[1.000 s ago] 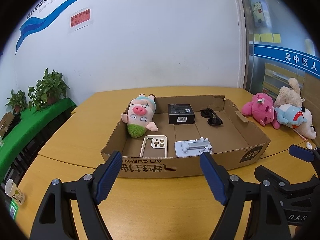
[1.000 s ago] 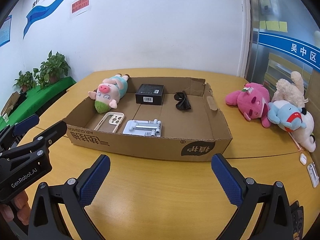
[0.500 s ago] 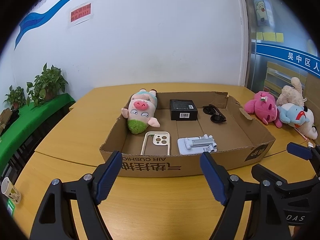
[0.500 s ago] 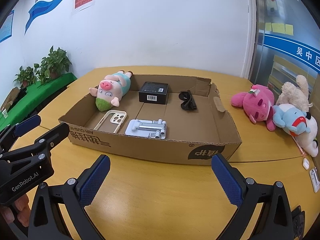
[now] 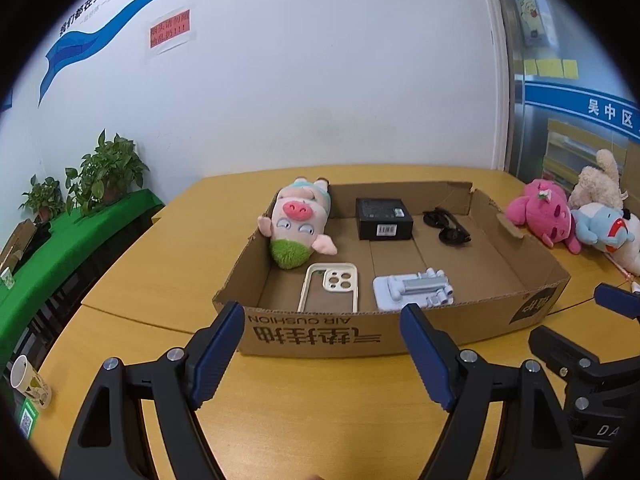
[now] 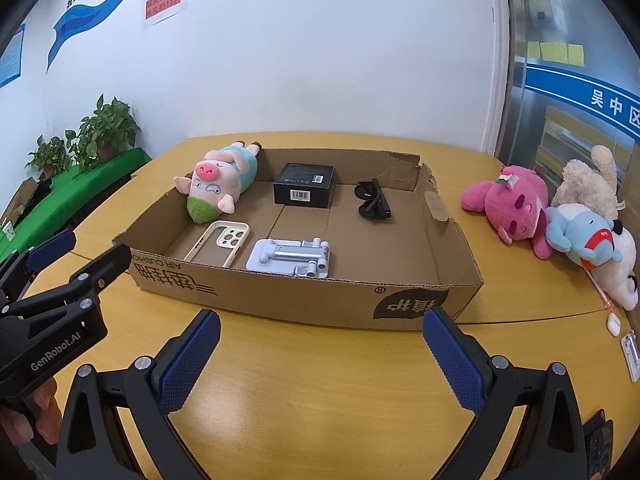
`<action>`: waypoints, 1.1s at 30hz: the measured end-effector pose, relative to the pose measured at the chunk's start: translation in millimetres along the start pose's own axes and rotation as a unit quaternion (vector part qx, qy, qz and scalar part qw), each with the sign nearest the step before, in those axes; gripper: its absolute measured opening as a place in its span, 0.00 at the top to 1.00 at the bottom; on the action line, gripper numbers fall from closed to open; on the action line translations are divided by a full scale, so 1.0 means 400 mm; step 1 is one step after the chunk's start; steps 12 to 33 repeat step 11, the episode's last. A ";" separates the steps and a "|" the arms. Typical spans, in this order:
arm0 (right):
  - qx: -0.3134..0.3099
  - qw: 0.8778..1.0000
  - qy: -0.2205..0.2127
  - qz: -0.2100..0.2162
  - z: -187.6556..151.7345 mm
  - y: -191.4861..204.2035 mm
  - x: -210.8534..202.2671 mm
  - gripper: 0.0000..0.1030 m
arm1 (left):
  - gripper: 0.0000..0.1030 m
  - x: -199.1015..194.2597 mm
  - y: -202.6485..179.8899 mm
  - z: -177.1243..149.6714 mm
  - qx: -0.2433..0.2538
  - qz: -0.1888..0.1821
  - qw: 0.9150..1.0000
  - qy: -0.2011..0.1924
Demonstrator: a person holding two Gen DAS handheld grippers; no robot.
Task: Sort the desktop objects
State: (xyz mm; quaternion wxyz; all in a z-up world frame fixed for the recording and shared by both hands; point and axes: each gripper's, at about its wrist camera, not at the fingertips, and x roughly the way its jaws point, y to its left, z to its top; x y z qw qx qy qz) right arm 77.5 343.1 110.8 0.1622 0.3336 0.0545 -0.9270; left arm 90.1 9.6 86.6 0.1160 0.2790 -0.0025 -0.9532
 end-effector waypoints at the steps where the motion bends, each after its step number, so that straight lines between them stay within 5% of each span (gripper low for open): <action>1: 0.000 1.000 0.000 0.000 0.000 0.000 0.000 0.00 | 0.22 0.001 -0.001 -0.002 0.002 0.002 1.000 0.000; 7: 0.002 1.000 -0.001 0.002 -0.003 -0.002 0.002 0.00 | 0.17 -0.001 -0.007 -0.010 0.009 -0.025 1.000 0.003; 33: 0.003 1.000 0.000 0.002 -0.005 -0.004 0.001 0.00 | 0.17 0.007 -0.007 -0.010 0.006 -0.023 1.000 0.015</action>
